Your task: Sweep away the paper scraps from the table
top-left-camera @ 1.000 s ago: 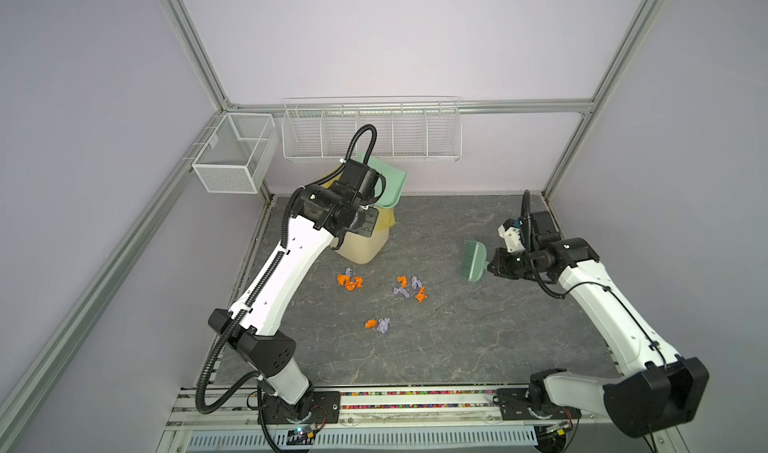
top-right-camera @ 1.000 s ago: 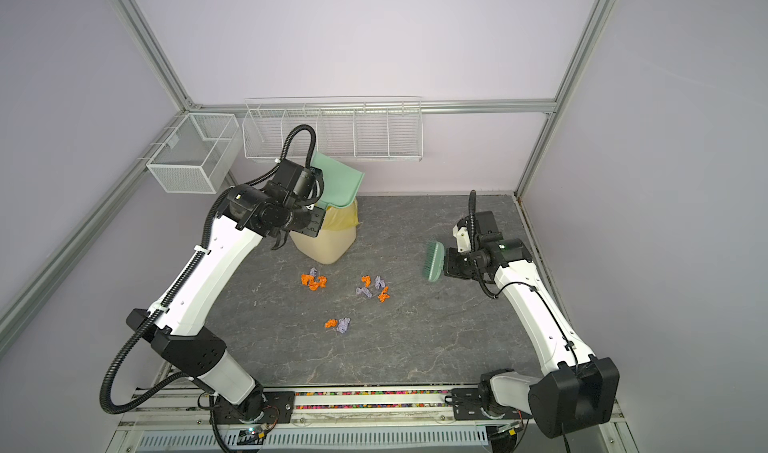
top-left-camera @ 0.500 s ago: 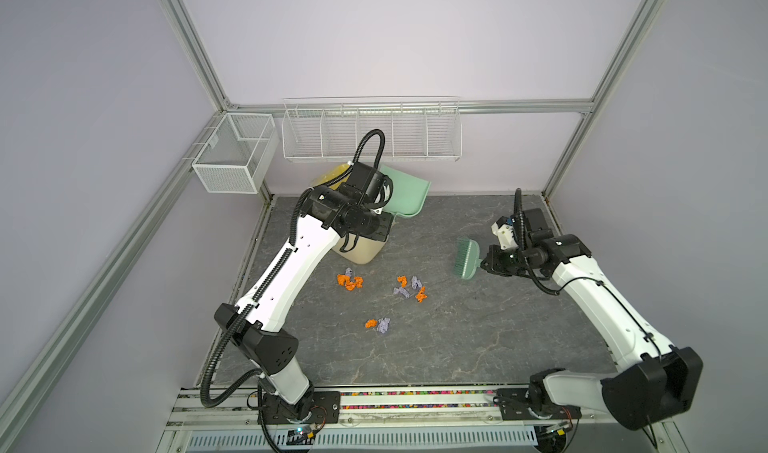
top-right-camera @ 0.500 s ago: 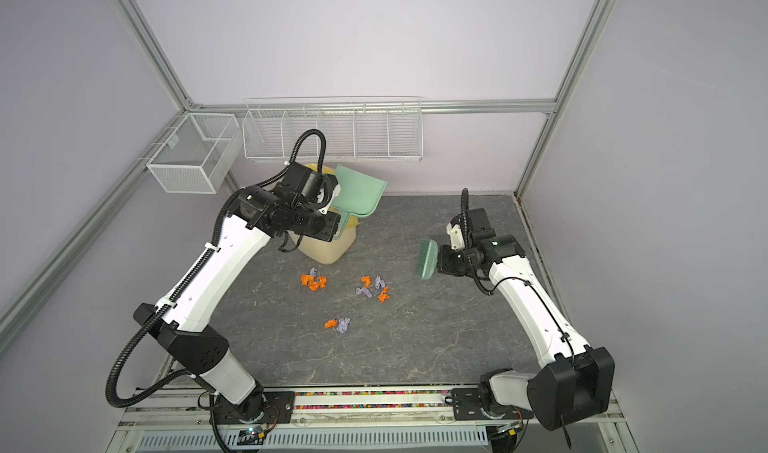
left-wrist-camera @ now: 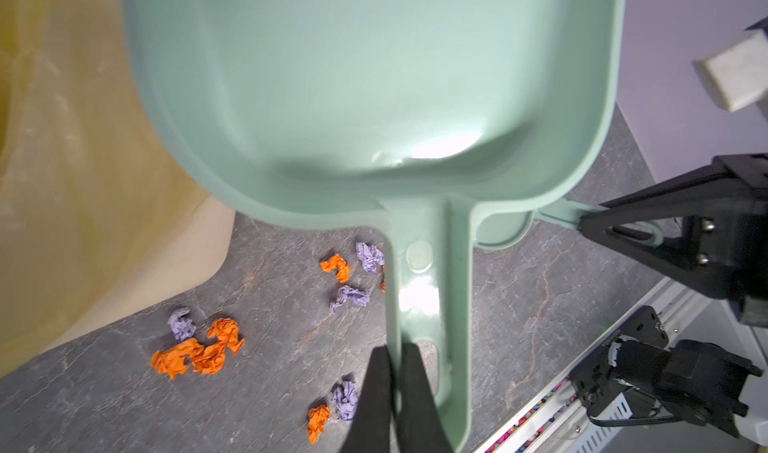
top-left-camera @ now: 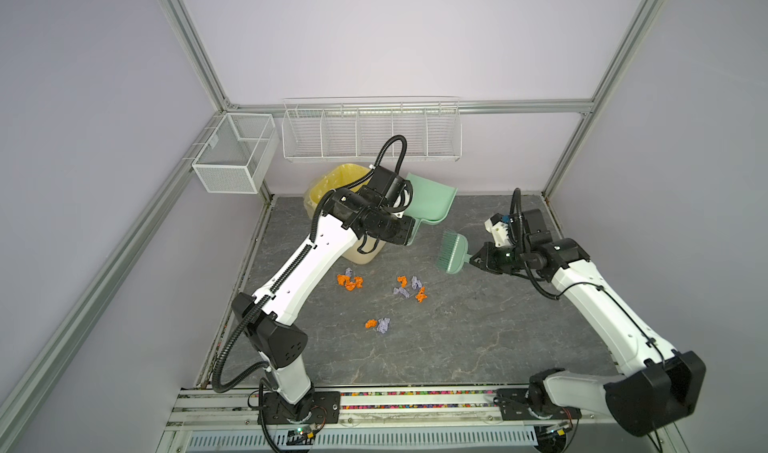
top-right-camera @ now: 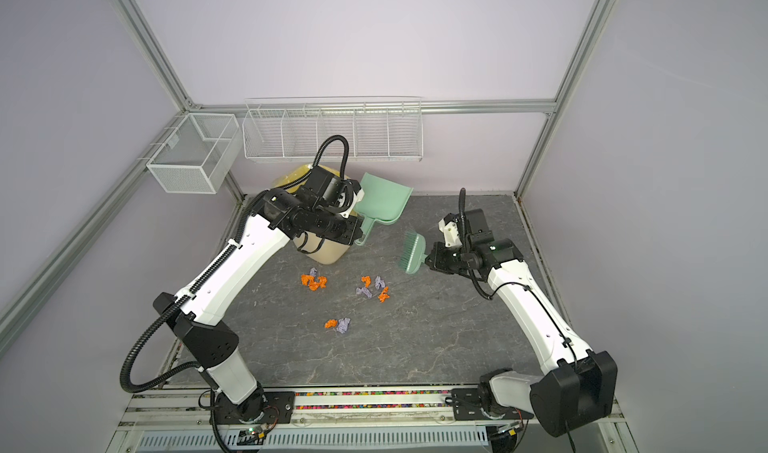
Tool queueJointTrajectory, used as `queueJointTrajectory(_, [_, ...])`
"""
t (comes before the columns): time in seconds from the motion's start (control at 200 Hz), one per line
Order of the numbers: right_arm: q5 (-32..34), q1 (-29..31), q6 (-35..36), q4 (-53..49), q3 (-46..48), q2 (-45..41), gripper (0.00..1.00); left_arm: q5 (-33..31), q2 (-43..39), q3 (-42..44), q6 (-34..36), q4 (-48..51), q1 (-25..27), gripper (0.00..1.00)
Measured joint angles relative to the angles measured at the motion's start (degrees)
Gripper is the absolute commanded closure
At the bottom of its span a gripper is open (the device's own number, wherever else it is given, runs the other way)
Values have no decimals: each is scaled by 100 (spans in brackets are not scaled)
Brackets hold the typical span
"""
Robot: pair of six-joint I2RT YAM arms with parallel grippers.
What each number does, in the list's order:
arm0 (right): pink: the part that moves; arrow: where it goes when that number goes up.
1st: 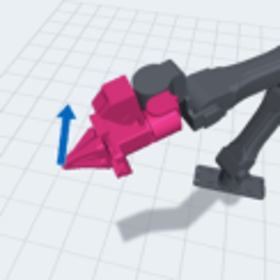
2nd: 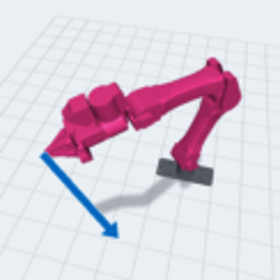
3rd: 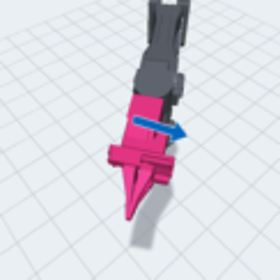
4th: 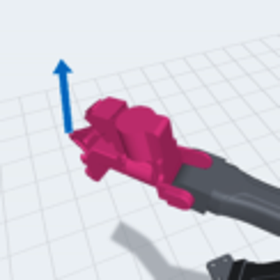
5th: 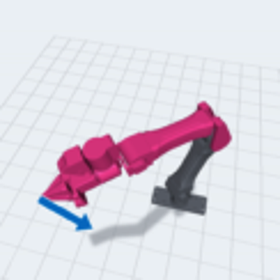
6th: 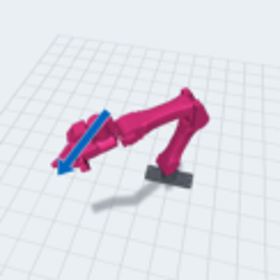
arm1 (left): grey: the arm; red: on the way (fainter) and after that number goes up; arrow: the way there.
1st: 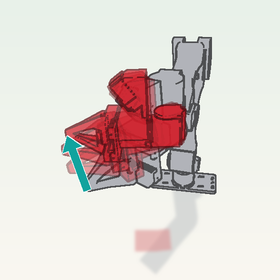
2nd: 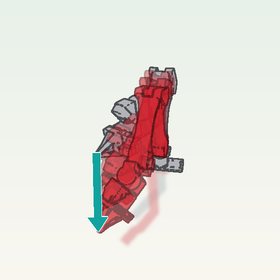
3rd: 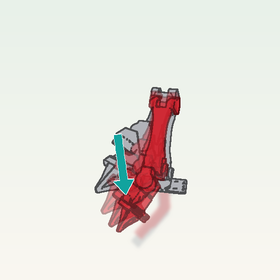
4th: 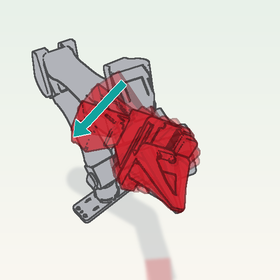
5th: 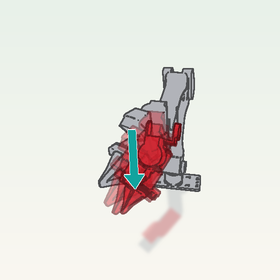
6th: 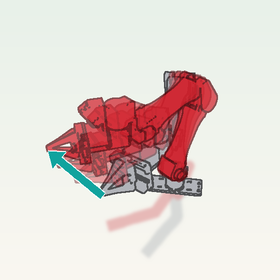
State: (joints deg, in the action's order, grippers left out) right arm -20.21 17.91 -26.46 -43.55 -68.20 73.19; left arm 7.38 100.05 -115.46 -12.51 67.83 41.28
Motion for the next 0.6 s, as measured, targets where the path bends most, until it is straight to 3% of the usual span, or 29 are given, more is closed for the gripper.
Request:
queueJointTrajectory(0.365, [-713,273,-520,767,302,0,93,138,146,361,-192,-256,22,100])
queueJointTrajectory(0.6, [-817,754,-866,1156,494,74,93,114,367,372,-201,-280,37,100])
